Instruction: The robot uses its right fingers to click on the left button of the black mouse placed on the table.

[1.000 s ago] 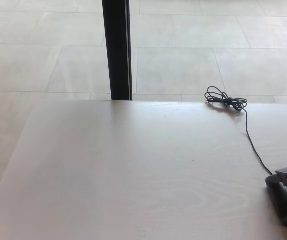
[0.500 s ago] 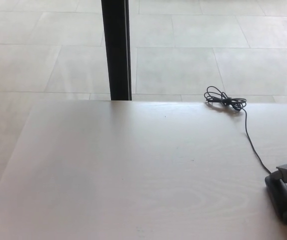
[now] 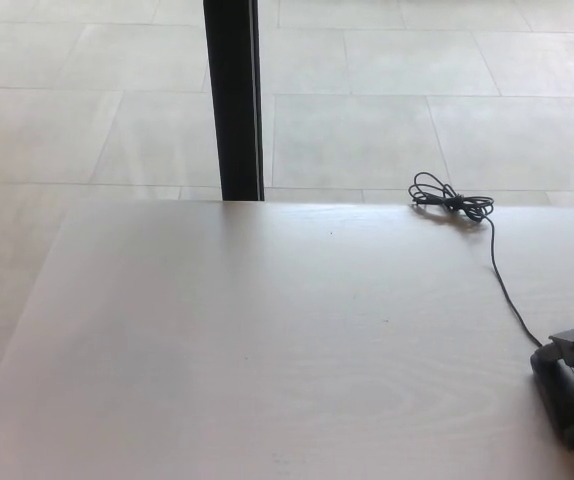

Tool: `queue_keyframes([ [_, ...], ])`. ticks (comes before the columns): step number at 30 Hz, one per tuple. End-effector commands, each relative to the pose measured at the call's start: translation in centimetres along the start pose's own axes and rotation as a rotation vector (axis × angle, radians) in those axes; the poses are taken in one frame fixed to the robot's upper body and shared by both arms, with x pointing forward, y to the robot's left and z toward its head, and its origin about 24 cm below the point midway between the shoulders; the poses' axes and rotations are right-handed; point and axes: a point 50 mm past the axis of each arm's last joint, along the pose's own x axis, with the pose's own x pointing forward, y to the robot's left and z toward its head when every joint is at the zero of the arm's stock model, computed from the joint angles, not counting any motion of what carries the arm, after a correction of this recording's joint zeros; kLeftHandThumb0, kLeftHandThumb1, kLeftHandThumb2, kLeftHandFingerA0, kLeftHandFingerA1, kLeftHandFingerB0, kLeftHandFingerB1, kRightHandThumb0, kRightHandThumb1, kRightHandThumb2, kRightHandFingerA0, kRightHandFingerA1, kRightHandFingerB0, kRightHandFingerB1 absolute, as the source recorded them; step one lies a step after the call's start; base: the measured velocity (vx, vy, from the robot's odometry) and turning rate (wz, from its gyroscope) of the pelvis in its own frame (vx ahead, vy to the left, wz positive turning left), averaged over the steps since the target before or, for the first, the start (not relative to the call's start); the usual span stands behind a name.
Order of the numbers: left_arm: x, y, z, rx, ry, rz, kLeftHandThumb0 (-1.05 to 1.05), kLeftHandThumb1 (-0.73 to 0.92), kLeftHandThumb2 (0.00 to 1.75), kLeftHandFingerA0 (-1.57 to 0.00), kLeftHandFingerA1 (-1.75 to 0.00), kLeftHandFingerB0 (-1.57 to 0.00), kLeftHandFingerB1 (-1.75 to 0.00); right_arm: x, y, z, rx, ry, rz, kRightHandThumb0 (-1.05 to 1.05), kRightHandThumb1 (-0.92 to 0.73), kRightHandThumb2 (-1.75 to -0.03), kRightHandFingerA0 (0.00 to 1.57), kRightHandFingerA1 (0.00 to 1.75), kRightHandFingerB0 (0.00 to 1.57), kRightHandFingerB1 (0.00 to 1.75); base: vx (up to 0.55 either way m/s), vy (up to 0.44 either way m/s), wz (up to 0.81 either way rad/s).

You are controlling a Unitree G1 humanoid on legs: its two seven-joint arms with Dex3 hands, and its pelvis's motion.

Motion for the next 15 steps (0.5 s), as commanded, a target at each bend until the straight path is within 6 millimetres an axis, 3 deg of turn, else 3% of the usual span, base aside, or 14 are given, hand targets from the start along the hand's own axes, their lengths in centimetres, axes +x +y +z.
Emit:
queue_keyframes([
  [1,0.1,0.4,0.9,-0.011,-0.041,0.004,-0.66,0.44,0.86,-0.7,-0.69,-0.53,-0.61,-1.0,1.2,-0.9,-0.035,0.033,0.051,-0.64,-0.63,-1.01,0.2,0.51,0.37,0.53,0.0,0.0,0.0],
  [3,0.1,0.4,0.8,-0.028,-0.031,0.009,-0.65,0.44,0.86,-0.71,-0.69,-0.53,-0.61,-1.5,1.5,-1.1,-0.031,0.037,0.048,-0.6,-0.61,-1.01,0.19,0.52,0.38,0.55,0.0,0.0,0.0],
  [4,0.1,0.4,0.8,-0.022,-0.036,0.008,-0.66,0.58,0.58,-0.78,-0.62,-0.59,-0.51,-1.6,1.5,-1.2,-0.027,0.037,0.049,-0.6,-0.61,-1.02,0.17,0.51,0.37,0.55,0.0,0.0,0.0],
  [5,0.1,0.4,0.9,-0.013,-0.041,0.007,-0.66,0.58,0.58,-0.78,-0.62,-0.59,-0.51,-1.6,1.5,-1.2,-0.02,0.038,0.053,-0.6,-0.61,-1.02,0.17,0.51,0.37,0.55,0.0,0.0,0.0],
  [6,0.1,0.4,0.9,0.007,-0.042,0.007,-0.69,0.45,0.87,-0.73,-0.69,-0.52,-0.6,-1.7,1.6,-1.3,-0.023,0.041,0.056,-0.63,-0.63,-1.04,0.17,0.51,0.37,0.54,0.0,0.0,0.0],
  [7,0.1,0.4,0.9,-0.033,-0.034,0.01,-0.68,0.43,0.85,-0.76,-0.71,-0.52,-0.6,-1.8,1.6,-1.4,-0.008,0.043,0.041,-0.63,-0.62,-1.02,0.19,0.52,0.39,0.55,0.0,0.0,0.0],
  [8,0.1,0.3,1.0,-0.032,-0.034,0.008,-0.66,0.57,0.57,-0.8,-0.66,-0.57,-0.51,-2.0,1.6,-1.5,0.006,0.043,0.03,-0.62,-0.61,-1.02,0.2,0.52,0.39,0.55,0.0,0.0,0.0],
  [9,0.2,0.2,1.1,-0.017,-0.039,0.005,-0.68,0.44,0.86,-0.74,-0.71,-0.54,-0.61,-2.1,1.6,-1.5,0.009,0.04,0.021,-0.62,-0.61,-1.01,0.21,0.52,0.4,0.55,0.0,0.0,0.0],
  [10,0.2,0.1,1.2,-0.009,-0.045,0.005,-0.7,0.44,0.87,-0.74,-0.71,-0.53,-0.61,-2.1,1.7,-1.5,0.011,0.042,0.023,-0.59,-0.59,-1.0,0.19,0.52,0.39,0.56,0.0,0.0,0.0],
  [11,0.2,0.0,1.3,-0.01,-0.05,0.003,-0.66,0.58,0.57,-0.74,-0.6,-0.6,-0.51,-2.1,1.8,-1.4,0.01,0.041,0.026,-0.59,-0.59,-1.01,0.2,0.53,0.4,0.56,0.0,0.0,0.0],
  [15,0.2,-0.1,1.4,-0.029,-0.057,-0.01,-0.68,0.57,0.58,-0.79,-0.62,-0.6,-0.51,-2.3,2.8,-0.9,0.001,0.029,0.046,-0.63,-0.61,-1.01,0.2,0.53,0.4,0.55,0.0,0.0,0.0],
])
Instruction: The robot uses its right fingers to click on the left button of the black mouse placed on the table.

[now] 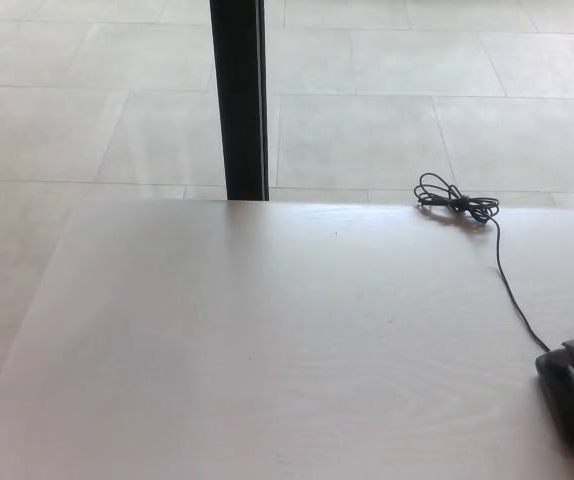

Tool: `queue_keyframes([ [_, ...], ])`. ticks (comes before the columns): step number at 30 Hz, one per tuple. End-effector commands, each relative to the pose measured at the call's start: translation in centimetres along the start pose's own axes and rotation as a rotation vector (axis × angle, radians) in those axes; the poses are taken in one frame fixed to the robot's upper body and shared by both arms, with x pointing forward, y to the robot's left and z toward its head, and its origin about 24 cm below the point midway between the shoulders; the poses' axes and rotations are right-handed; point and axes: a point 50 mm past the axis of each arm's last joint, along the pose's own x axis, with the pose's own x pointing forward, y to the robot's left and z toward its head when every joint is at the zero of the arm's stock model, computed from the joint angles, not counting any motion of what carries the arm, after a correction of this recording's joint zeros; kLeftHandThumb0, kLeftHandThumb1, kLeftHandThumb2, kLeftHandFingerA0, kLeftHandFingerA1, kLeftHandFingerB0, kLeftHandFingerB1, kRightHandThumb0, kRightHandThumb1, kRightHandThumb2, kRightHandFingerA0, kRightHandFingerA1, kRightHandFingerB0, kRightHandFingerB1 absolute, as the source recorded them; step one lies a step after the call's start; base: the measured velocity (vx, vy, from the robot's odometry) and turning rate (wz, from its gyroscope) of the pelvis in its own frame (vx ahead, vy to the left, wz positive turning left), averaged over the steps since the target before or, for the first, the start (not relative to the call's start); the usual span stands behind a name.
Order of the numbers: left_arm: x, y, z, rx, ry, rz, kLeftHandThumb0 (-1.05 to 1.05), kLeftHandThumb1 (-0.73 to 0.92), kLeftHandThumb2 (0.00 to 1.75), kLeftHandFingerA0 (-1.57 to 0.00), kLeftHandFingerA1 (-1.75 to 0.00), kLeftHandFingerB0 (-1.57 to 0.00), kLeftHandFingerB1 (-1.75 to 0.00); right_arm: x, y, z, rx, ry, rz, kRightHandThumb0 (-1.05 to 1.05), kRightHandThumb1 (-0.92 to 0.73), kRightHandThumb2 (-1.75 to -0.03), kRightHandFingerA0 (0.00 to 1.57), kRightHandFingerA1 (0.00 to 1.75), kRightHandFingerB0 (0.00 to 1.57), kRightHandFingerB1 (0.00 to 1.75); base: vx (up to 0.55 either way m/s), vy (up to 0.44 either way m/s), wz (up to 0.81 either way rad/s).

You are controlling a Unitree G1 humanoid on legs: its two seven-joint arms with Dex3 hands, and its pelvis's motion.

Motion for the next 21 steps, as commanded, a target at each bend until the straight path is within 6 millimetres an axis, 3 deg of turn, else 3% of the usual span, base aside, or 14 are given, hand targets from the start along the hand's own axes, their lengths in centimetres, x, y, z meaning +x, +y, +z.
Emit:
queue_keyframes([
  [1,0.1,0.2,1.1,-0.024,-0.046,0.004,-0.68,0.58,0.58,-0.79,-0.62,-0.6,-0.51,-1.3,2.0,-0.3,-0.037,0.005,0.07,-0.64,-0.62,-1.01,0.21,0.53,0.41,0.55,0.0,0.0,0.0],
  [9,0.1,0.3,1.2,-0.03,-0.052,-0.011,-0.67,0.58,0.58,-0.73,-0.63,-0.59,-0.51,-1.6,3.7,0.1,-0.056,0.002,0.145,-0.67,-0.63,-1.04,0.19,0.52,0.39,0.54,0.0,0.0,0.0],
  [10,0.2,0.3,1.3,0.008,-0.053,0.007,-0.71,0.45,0.87,-0.72,-0.68,-0.55,-0.6,-1.6,3.7,0.1,-0.048,-0.001,0.139,-0.67,-0.64,-1.04,0.19,0.52,0.39,0.55,0.0,0.0,0.0],
  [11,0.2,0.3,1.3,-0.009,-0.053,0.003,-0.69,0.58,0.58,-0.77,-0.61,-0.6,-0.5,-1.6,3.7,0.0,-0.043,-0.001,0.131,-0.63,-0.61,-1.03,0.19,0.53,0.39,0.55,0.0,0.0,0.0],
  [16,0.2,0.3,1.3,-0.015,-0.052,0.002,-0.67,0.58,0.58,-0.73,-0.59,-0.58,-0.49,-1.4,3.1,0.0,-0.035,-0.002,0.123,-0.61,-0.6,-1.02,0.18,0.53,0.37,0.55,0.0,0.0,0.0],
  [17,0.2,0.3,1.3,0.003,-0.051,0.005,-0.68,0.46,0.88,-0.71,-0.68,-0.54,-0.6,-1.4,3.0,0.0,-0.038,-0.002,0.124,-0.7,-0.74,-0.68,0.25,0.47,0.39,0.37,0.0,0.0,0.0],
  [18,0.2,0.3,1.3,0.024,-0.047,0.012,-0.68,0.46,0.87,-0.71,-0.68,-0.54,-0.6,-1.3,2.8,0.1,-0.043,-0.004,0.123,-0.7,-0.74,-0.68,0.25,0.47,0.39,0.37,0.0,0.0,0.0],
  [19,0.2,0.2,1.3,0.012,-0.046,0.013,-0.68,0.59,0.58,-0.79,-0.63,-0.6,-0.5,-1.1,2.7,0.0,-0.046,-0.007,0.118,-0.62,-0.62,-1.03,0.17,0.53,0.37,0.55,0.0,0.0,0.0],
  [20,0.2,0.2,1.3,0.004,-0.054,0.01,-0.7,0.44,0.87,-0.7,-0.69,-0.55,-0.6,-1.0,2.4,0.0,-0.044,-0.016,0.108,-0.62,-0.61,-1.02,0.19,0.53,0.38,0.55,0.0,0.0,0.0],
  [21,0.2,0.2,1.2,0.005,-0.052,0.012,-0.7,0.59,0.59,-0.77,-0.61,-0.59,-0.5,-0.8,2.1,0.0,-0.047,-0.016,0.109,-0.64,-0.62,-1.02,0.17,0.52,0.36,0.54,0.0,0.0,0.0],
])
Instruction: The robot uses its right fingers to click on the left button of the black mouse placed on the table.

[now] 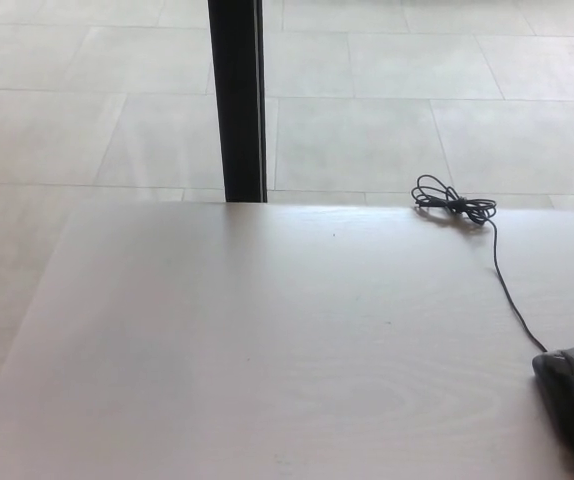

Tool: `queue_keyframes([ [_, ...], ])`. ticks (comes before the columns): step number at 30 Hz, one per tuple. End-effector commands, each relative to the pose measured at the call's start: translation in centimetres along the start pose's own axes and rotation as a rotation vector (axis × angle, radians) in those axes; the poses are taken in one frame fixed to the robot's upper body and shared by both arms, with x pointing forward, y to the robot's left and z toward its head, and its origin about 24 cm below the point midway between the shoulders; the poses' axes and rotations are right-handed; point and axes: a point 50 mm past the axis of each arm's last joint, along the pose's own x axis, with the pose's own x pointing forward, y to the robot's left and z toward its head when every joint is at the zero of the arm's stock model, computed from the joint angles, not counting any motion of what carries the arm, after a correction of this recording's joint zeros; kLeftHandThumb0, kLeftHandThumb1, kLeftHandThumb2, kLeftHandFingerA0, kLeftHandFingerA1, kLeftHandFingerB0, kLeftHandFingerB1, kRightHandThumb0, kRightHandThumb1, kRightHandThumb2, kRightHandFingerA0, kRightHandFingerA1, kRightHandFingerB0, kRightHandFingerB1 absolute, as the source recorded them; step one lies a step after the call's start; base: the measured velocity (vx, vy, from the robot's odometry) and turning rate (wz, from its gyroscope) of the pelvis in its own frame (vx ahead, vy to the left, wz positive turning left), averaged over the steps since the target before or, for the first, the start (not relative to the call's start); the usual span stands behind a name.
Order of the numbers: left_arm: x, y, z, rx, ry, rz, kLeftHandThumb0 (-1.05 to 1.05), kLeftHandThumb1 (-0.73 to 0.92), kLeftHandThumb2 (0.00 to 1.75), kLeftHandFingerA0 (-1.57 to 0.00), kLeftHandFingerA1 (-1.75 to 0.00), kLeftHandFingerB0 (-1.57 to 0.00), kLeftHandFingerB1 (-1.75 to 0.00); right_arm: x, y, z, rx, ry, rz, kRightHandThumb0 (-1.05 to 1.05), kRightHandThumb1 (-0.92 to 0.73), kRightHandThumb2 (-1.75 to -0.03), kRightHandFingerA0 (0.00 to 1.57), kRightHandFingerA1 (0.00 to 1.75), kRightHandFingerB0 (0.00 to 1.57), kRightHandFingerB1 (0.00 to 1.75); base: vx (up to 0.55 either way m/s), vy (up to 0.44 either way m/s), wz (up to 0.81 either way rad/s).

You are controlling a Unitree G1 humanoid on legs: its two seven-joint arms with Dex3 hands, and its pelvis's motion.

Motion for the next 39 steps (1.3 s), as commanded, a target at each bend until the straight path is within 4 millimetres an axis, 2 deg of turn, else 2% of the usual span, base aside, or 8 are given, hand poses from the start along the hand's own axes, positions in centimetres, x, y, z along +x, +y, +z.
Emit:
queue_keyframes([
  [1,0.1,0.3,0.9,0.007,-0.039,0.02,-0.7,0.59,0.59,-0.77,-0.61,-0.59,-0.5,-0.2,0.6,-0.4,-0.043,-0.004,0.11,-0.64,-0.62,-1.02,0.17,0.52,0.36,0.54,0.0,0.0,0.0],
  [23,0.0,1.1,0.6,-0.011,-0.04,0.027,-0.69,0.58,0.58,-0.8,-0.66,-0.63,-0.52,3.7,-18.2,-2.3,-0.022,0.022,-0.383,-0.66,-0.63,-1.02,0.23,0.53,0.41,0.54,0.0,0.0,0.0],
  [24,0.0,1.1,0.6,-0.025,-0.043,0.021,-0.66,0.58,0.58,-0.77,-0.66,-0.63,-0.52,3.6,-18.8,-2.3,-0.016,0.027,-0.392,-0.72,-0.76,-0.66,0.3,0.46,0.42,0.37,0.0,0.0,0.0],
  [27,0.0,1.2,0.6,-0.022,-0.033,0.027,-0.69,0.58,0.58,-0.79,-0.64,-0.62,-0.5,3.1,-20.0,-2.6,0.033,0.038,-0.449,-0.69,-0.62,-1.03,0.23,0.54,0.42,0.55,0.0,0.0,0.0],
  [28,0.0,1.1,0.6,-0.024,-0.029,0.032,-0.67,0.58,0.58,-0.79,-0.64,-0.62,-0.5,2.7,-20.3,-2.9,0.038,0.04,-0.468,-0.71,-0.8,-0.64,0.34,0.48,0.45,0.36,0.0,0.0,0.0],
  [32,0.0,1.1,0.5,-0.047,-0.037,0.02,-0.66,0.57,0.57,-0.75,-0.65,-0.59,-0.5,1.1,-19.3,-5.3,0.115,0.127,-0.491,-0.66,-0.62,-1.01,0.26,0.52,0.39,0.53,0.0,0.0,0.0],
  [33,0.0,1.1,0.5,-0.018,-0.037,0.023,-0.71,0.58,0.59,-0.79,-0.64,-0.6,-0.49,0.4,-18.8,-6.1,0.139,0.155,-0.5,-0.67,-0.76,-0.63,0.39,0.43,0.46,0.37,0.0,0.0,0.0],
  [39,-0.1,1.1,0.1,-0.017,-0.027,0.026,-0.68,0.58,0.58,-0.81,-0.66,-0.6,-0.5,-2.6,-15.7,-8.9,0.225,0.274,-0.488,-0.7,-0.8,-0.64,0.37,0.42,0.45,0.35,0.0,0.0,0.0],
])
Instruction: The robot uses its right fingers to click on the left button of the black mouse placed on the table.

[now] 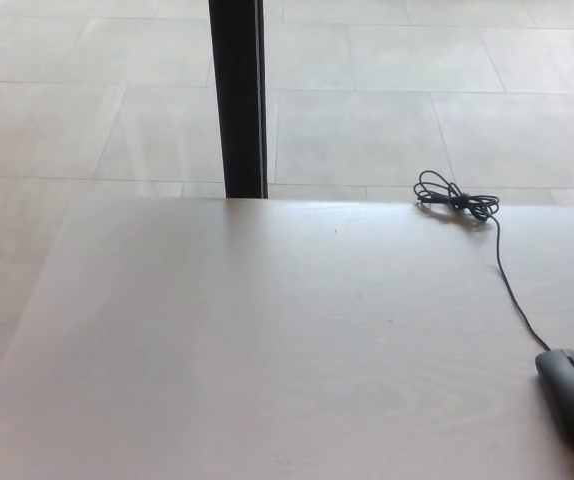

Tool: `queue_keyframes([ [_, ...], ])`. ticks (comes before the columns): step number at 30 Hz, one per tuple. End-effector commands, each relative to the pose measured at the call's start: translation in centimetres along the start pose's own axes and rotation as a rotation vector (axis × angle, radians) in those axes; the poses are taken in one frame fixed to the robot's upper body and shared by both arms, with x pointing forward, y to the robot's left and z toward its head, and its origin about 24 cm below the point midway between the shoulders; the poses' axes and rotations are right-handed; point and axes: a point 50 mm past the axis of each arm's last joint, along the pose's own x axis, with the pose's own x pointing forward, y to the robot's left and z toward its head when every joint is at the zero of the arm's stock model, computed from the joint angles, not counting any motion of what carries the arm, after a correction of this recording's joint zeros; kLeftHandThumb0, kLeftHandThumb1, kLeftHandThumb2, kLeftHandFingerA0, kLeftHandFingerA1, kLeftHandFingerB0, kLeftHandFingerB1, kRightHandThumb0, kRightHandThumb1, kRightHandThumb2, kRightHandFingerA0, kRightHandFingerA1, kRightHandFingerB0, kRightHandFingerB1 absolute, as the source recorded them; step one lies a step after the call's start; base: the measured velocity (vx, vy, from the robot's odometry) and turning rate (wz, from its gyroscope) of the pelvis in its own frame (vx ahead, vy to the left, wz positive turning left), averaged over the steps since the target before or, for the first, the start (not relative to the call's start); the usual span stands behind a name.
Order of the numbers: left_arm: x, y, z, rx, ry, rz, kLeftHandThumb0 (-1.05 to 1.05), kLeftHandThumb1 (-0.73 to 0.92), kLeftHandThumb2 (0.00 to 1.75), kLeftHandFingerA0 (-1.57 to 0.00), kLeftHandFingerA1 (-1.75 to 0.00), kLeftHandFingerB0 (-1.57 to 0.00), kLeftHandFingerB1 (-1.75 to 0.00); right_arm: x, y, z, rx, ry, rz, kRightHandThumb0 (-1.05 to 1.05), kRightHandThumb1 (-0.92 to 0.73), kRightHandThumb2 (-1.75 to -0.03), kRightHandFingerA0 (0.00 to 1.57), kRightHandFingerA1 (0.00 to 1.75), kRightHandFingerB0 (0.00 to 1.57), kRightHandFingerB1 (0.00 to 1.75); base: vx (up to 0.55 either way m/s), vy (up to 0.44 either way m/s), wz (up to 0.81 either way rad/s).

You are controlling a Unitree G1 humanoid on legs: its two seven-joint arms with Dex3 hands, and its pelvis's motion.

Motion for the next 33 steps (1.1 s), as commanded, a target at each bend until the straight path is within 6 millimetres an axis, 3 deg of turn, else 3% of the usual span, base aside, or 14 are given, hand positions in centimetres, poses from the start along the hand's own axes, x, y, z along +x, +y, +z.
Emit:
queue_keyframes([
  [1,0.0,0.3,0.4,-0.009,-0.031,0.007,-0.66,0.59,0.58,-0.8,-0.68,-0.59,-0.51,-2.9,0.3,-3.3,0.084,0.135,-0.023,-0.73,-0.8,-0.65,0.37,0.41,0.44,0.34,0.0,0.0,0.0],
  [3,0.0,0.4,0.4,-0.024,-0.032,0.012,-0.68,0.57,0.57,-0.79,-0.66,-0.62,-0.51,-5.7,1.7,-5.8,0.135,0.248,-0.02,-0.73,-0.66,-1.02,0.32,0.52,0.4,0.51,0.0,0.0,0.0],
  [4,0.0,0.4,0.3,-0.01,-0.031,0.006,-0.7,0.57,0.58,-0.76,-0.65,-0.59,-0.5,-6.9,2.2,-6.6,0.138,0.271,-0.03,-0.68,-0.79,-0.64,0.45,0.41,0.45,0.36,0.0,0.0,0.0],
  [8,0.0,0.4,0.4,0.015,-0.03,0.004,-0.67,0.46,0.88,-0.71,-0.7,-0.55,-0.61,-11.0,4.3,-9.2,0.271,0.455,-0.078,-0.75,-0.79,-0.65,0.47,0.39,0.48,0.36,0.0,0.0,0.0],
  [12,0.0,0.3,0.3,0.007,-0.029,0.008,-0.68,0.59,0.58,-0.74,-0.62,-0.61,-0.51,-15.6,6.8,-10.9,0.389,0.671,-0.127,-0.74,-0.81,-0.65,0.51,0.51,0.46,0.37,0.0,0.0,0.0],
  [13,0.0,0.3,0.2,0.002,-0.026,0.01,-0.67,0.58,0.58,-0.76,-0.64,-0.61,-0.51,-16.3,7.3,-11.2,0.424,0.711,-0.135,-0.74,-0.8,-0.64,0.7,0.91,0.46,0.37,0.0,0.0,0.0],
  [14,0.0,0.3,0.2,0.005,-0.023,0.013,-0.68,0.6,0.58,-0.79,-0.66,-0.61,-0.5,-17.4,8.0,-11.5,0.492,0.777,-0.144,-0.74,-0.65,-1.0,0.55,0.67,0.37,0.5,0.0,0.0,0.0],
  [15,0.0,0.3,0.1,0.018,-0.022,0.011,-0.68,0.59,0.58,-0.78,-0.66,-0.61,-0.5,-18.8,8.9,-11.8,0.561,0.847,-0.163,-0.68,-0.79,-0.64,0.59,0.45,0.45,0.38,0.0,0.0,0.0],
  [18,0.0,0.3,0.1,0.008,-0.021,0.013,-0.66,0.59,0.58,-0.77,-0.65,-0.6,-0.5,-21.6,11.1,-11.9,0.672,0.995,-0.217,-0.67,-0.79,-0.63,0.71,0.72,0.44,0.37,0.0,0.0,0.0],
  [19,0.0,0.3,0.1,0.008,-0.02,0.015,-0.66,0.59,0.58,-0.78,-0.65,-0.62,-0.51,-22.4,11.8,-11.9,0.71,1.055,-0.236,-0.72,-0.66,-1.02,0.77,0.85,0.38,0.51,0.0,0.0,0.0],
  [22,0.0,0.3,0.0,-0.003,-0.007,0.009,-0.67,0.59,0.57,-0.76,-0.61,-0.6,-0.49,-23.8,13.3,-11.6,0.818,1.161,-0.29,-0.63,-0.79,-0.64,0.59,0.53,0.45,0.36,0.0,0.0,0.0],
  [24,-0.1,0.3,0.0,0.024,-0.011,0.013,-0.69,0.46,0.88,-0.7,-0.68,-0.55,-0.6,-24.5,14.1,-11.2,0.893,1.198,-0.307,-0.62,-0.64,-0.94,0.54,0.6,0.35,0.49,0.0,0.0,0.0],
  [29,-0.1,0.4,-0.1,-0.003,-0.008,0.011,-0.66,0.58,0.57,-0.76,-0.64,-0.6,-0.51,-25.7,15.4,-10.8,0.944,1.274,-0.287,-0.62,-0.76,-0.63,0.81,0.67,0.42,0.37,0.0,0.0,0.0],
  [33,0.0,0.4,0.0,0.005,-0.012,0.002,-0.66,0.59,0.58,-0.71,-0.59,-0.62,-0.51,-26.0,16.4,-10.3,1.031,1.318,-0.292,-0.63,-0.62,-0.92,0.67,0.62,0.39,0.51,0.0,0.0,0.0],
])
